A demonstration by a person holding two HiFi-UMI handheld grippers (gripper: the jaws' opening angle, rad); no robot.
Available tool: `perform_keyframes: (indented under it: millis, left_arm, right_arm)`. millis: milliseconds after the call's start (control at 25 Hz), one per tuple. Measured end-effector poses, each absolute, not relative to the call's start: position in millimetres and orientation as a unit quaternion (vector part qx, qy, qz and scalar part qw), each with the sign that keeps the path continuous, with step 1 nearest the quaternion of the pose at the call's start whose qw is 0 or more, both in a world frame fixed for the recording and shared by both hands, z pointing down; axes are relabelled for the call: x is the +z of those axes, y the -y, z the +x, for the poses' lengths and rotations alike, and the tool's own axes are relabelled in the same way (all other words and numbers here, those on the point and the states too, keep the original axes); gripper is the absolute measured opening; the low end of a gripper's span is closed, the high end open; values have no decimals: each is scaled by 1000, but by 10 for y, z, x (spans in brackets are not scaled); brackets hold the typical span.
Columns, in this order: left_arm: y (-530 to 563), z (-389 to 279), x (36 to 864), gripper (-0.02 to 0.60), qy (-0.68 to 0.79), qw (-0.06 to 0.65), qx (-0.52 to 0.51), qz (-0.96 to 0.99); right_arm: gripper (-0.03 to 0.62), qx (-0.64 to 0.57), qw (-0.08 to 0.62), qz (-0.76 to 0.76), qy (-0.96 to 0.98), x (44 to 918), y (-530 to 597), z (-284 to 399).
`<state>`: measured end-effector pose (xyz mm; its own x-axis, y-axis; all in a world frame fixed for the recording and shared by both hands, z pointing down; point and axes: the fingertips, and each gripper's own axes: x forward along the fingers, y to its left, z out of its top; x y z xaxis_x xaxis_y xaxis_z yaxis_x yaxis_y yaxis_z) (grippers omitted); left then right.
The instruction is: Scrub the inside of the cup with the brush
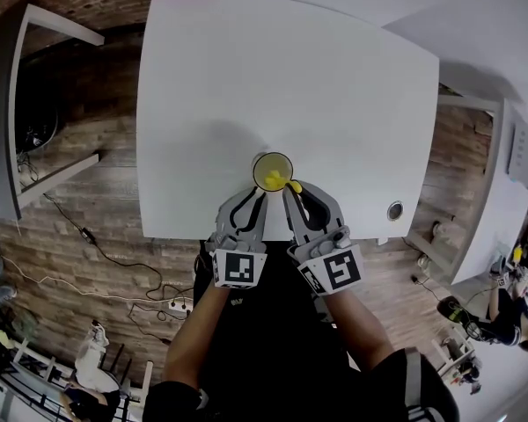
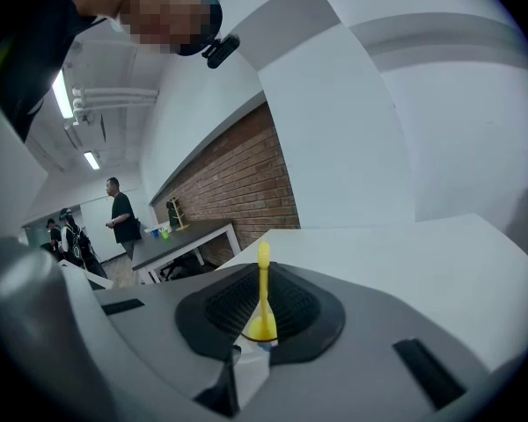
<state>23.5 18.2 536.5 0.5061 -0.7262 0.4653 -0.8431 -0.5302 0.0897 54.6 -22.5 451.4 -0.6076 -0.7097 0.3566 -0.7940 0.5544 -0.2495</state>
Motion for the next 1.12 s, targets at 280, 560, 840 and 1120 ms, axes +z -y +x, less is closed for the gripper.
perform_keyframes:
  millis: [280,560,840,1120]
  left_arm:
    - [-234,225,5390,66,463,167,187,850]
    - [-228,216,5388,66,466,164,187,849]
    - [-274,216,5456,64,464,167,193,849]
    - [-238,223,5406,64,466,161,190,849]
  right_arm:
    - [29,201,138,428,870,4740,141,531]
    - [29,202,155,426,868,4874,120,517]
    - [29,196,156,424,871,4828,135,492]
    - [29,187,149,431,870,4569,90,603]
